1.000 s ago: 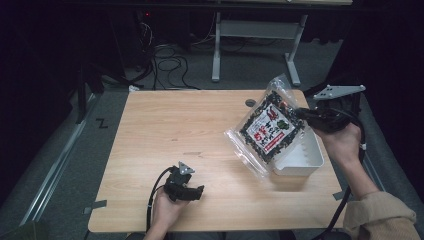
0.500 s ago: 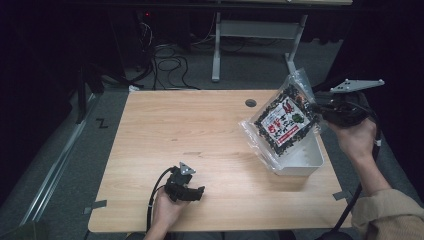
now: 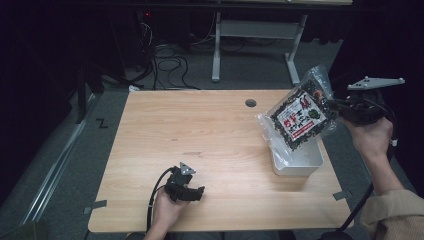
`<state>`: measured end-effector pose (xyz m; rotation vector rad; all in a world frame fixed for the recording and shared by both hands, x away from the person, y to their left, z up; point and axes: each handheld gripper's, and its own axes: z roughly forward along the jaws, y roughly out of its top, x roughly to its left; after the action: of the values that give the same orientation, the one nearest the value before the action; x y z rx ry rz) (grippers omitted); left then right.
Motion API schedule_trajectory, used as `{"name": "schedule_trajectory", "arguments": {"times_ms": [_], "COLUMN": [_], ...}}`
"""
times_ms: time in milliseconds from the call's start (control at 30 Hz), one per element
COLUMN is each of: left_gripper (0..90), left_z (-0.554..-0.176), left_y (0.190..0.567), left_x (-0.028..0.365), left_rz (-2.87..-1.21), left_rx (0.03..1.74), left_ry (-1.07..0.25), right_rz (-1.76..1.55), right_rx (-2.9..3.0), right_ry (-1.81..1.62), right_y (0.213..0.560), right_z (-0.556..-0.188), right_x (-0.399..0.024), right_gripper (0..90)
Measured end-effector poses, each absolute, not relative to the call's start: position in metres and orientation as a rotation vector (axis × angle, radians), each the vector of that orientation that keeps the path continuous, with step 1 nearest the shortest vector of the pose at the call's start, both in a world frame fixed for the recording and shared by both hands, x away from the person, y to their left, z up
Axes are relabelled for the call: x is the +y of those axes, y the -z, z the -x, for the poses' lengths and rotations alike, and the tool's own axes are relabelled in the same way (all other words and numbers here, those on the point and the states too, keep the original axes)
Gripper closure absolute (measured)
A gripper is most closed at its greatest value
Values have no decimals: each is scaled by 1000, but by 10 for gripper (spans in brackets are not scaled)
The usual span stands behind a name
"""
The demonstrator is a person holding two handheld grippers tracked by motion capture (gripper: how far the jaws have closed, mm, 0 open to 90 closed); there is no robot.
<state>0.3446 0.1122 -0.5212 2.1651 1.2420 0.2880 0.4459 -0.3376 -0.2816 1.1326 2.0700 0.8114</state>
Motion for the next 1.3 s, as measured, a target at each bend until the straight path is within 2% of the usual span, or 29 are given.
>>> {"name": "schedule_trajectory", "arguments": {"times_ms": [500, 867, 1300], "left_gripper": [282, 282, 288], "left_z": [-344, -345, -345], "left_y": [521, 523, 522], "left_x": [112, 111, 111], "left_rz": [-2165, -2163, -2168], "left_rx": [1244, 1249, 1241], "left_ry": [-289, -286, -281], "right_rz": [-1166, -1169, -1168], "right_rx": [2014, 2052, 2091], "right_ry": [-729, -674, -633], "right_y": [286, 317, 336], "right_z": [-440, -446, -454], "right_x": [-360, -360, -352], "right_gripper": [876, 871, 860]}}
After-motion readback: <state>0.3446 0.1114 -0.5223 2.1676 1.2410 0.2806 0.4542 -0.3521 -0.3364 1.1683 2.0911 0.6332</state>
